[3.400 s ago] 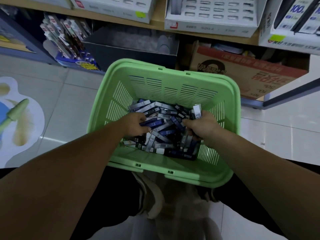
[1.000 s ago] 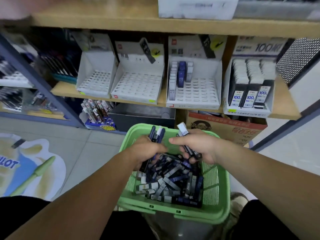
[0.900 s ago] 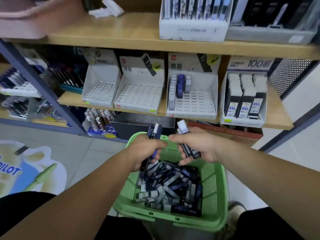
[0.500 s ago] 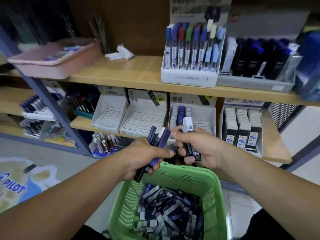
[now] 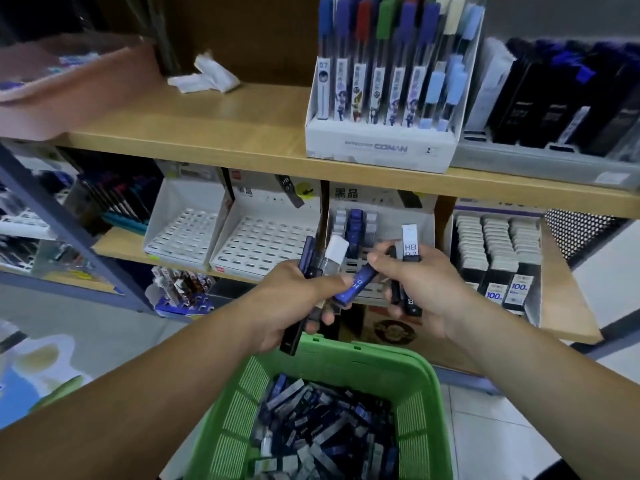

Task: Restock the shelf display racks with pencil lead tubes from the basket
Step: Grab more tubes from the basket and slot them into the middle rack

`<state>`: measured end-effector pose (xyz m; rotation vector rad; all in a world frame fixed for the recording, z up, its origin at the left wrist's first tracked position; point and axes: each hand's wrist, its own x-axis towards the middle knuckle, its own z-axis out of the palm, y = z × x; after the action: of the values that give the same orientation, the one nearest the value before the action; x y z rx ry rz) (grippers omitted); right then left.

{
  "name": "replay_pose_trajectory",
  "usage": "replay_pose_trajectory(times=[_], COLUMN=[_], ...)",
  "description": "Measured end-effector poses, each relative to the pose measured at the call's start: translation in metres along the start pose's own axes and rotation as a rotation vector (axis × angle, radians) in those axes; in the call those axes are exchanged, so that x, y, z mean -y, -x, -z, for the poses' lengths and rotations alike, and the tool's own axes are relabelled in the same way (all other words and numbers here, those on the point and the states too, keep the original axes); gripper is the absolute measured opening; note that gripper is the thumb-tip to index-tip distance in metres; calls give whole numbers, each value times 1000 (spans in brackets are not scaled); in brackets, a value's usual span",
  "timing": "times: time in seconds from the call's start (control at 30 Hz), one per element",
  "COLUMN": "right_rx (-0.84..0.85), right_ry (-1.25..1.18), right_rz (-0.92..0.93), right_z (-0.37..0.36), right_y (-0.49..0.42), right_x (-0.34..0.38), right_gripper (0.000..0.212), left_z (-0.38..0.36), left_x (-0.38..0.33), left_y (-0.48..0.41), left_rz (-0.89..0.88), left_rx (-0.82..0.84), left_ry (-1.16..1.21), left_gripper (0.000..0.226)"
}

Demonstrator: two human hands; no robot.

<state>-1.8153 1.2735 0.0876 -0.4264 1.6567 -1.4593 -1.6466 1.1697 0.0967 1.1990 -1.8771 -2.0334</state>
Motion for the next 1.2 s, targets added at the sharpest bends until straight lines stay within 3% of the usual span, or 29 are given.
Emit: replay_pose_trajectory(times=[0.13, 0.3, 0.47, 0.6, 0.7, 0.83, 0.97, 1.07, 1.2], right_rx=[-10, 53, 82, 240, 326, 245, 134, 144, 149], right_ry=[-9, -47, 197, 436, 402, 215, 243, 204, 265], right_rz=[80, 46, 49, 0, -16, 6, 91, 169, 220], right_z=[3, 17, 29, 26, 15, 5, 6, 6, 7], right_y=[-3, -10, -16, -11, -7, -7, -11, -14, -19], right_x=[2, 11, 17, 14, 8, 3, 4, 7, 15], right_gripper=[21, 23, 21, 20, 23, 19, 23, 22, 19], left_z=[-4, -5, 1, 3, -2, -13, -8, -7, -6], left_x=[7, 0, -3, -4, -4, -2, -3, -4, -7], left_y=[-14, -25, -36, -45, -45, -37, -31, -26, -27], left_rz=[27, -53, -108, -136, -133, -92, -82, -42, -32], left_rx=[-8, -3, -100, -180, -190, -146, -134, -92, -56], left_ry=[71, 110, 88, 222, 286, 261, 130, 7, 45], left_gripper=[52, 28, 21, 24, 29, 24, 19, 22, 21])
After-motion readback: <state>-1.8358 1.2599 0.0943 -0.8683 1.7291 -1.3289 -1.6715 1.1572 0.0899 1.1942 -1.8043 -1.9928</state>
